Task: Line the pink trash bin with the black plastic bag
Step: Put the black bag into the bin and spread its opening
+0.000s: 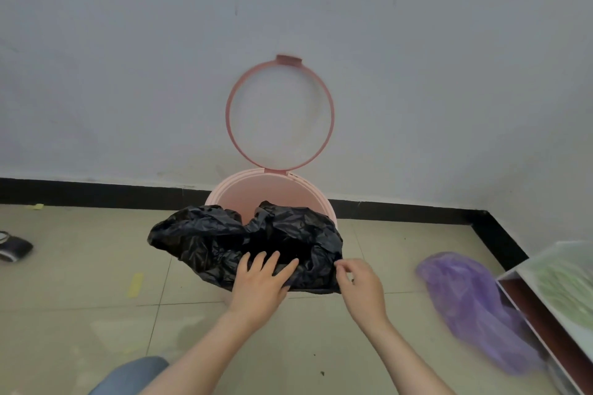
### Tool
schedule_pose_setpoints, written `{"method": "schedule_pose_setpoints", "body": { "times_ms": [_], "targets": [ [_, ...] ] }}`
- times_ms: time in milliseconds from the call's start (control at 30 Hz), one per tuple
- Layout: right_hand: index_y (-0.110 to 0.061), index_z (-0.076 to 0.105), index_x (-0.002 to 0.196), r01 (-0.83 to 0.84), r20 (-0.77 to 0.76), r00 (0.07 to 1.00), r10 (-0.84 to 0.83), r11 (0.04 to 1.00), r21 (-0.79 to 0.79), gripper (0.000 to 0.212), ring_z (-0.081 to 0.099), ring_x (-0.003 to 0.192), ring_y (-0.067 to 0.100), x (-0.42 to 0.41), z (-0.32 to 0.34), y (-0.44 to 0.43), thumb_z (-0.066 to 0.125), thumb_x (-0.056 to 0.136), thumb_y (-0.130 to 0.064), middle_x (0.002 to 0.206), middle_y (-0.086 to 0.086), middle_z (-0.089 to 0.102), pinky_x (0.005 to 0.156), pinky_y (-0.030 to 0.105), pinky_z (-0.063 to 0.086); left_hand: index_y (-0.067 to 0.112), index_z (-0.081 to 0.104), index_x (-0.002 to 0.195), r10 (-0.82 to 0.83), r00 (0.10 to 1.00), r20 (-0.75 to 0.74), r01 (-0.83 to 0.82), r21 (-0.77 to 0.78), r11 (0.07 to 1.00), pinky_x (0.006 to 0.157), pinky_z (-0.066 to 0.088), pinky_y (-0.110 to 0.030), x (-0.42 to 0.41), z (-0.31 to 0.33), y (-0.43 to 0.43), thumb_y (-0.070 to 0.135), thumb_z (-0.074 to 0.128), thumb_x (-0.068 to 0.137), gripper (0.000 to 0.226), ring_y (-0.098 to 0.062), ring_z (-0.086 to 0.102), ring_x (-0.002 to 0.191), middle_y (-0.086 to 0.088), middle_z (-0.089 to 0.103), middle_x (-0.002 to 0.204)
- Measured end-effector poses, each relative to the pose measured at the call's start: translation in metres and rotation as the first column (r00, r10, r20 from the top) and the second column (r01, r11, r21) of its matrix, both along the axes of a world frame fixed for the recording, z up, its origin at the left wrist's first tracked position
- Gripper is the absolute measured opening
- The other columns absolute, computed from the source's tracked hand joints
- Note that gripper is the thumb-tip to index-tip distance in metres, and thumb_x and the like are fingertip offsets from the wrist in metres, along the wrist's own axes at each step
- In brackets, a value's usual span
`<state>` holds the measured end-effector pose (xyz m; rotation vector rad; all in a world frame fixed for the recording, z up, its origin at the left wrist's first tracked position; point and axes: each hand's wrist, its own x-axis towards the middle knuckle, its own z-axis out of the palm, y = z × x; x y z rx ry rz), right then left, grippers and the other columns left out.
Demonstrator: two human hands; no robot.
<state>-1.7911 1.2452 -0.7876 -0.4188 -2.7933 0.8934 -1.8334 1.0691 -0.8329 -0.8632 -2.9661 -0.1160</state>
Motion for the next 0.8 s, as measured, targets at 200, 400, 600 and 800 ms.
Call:
{"method": "schedule_pose_setpoints", "body": {
  "times_ms": [200, 400, 600, 800],
  "targets": [
    [-0.017, 0.043, 0.13, 0.326, 0.327, 0.939, -0.108, 0.583, -0.745, 0.039, 0.052, 0.114, 0.026, -0.028, -0.002, 0.012, 0.041, 0.095, -0.035, 0.132, 0.009, 0.051, 0.089, 0.039, 0.045, 0.038, 0.069, 0.099, 0.103, 0.995, -0.01, -0.103, 0.057, 0.993, 0.075, 0.055, -0.046, 0.002, 0.002, 0.002, 0.046, 0.084, 0.049, 0.053, -0.021, 0.072, 0.083, 0.005, 0.076, 0.088],
    [-0.009, 0.057, 0.097, 0.377, 0.447, 0.894, -0.002, 0.543, -0.751, 0.016, 0.06, 0.076, 0.022, -0.048, -0.001, 0.008, 0.061, 0.086, -0.019, 0.085, 0.009, 0.064, 0.069, 0.033, 0.051, 0.041, 0.071, 0.081, 0.081, 0.997, 0.013, -0.081, 0.083, 0.993, 0.082, 0.051, -0.042, 0.004, 0.009, 0.001, 0.053, 0.063, 0.059, 0.026, -0.013, 0.067, 0.068, 0.016, 0.069, 0.063],
    [-0.008, 0.053, 0.06, 0.479, 0.522, 0.85, -0.063, 0.503, -0.719, 0.025, 0.05, 0.045, 0.017, -0.045, 0.001, 0.03, 0.057, 0.084, -0.004, 0.048, 0.005, 0.05, 0.053, 0.023, 0.036, 0.033, 0.071, 0.095, 0.105, 0.981, 0.163, -0.125, 0.116, 0.985, 0.098, 0.044, -0.051, 0.0, 0.021, -0.008, 0.045, 0.078, 0.06, 0.038, -0.019, 0.063, 0.077, 0.007, 0.069, 0.072],
    [-0.01, 0.053, 0.074, 0.455, 0.509, 0.859, 0.059, 0.369, -0.81, 0.019, 0.041, 0.056, 0.018, -0.023, -0.009, 0.036, 0.047, 0.087, 0.004, 0.059, 0.003, 0.041, 0.055, 0.028, 0.037, 0.042, 0.071, 0.085, 0.051, 0.984, 0.17, -0.061, 0.057, 0.996, 0.084, 0.054, -0.046, 0.022, 0.01, -0.048, 0.052, 0.084, 0.043, 0.046, -0.009, 0.063, 0.063, 0.017, 0.064, 0.06]
  ]
}}
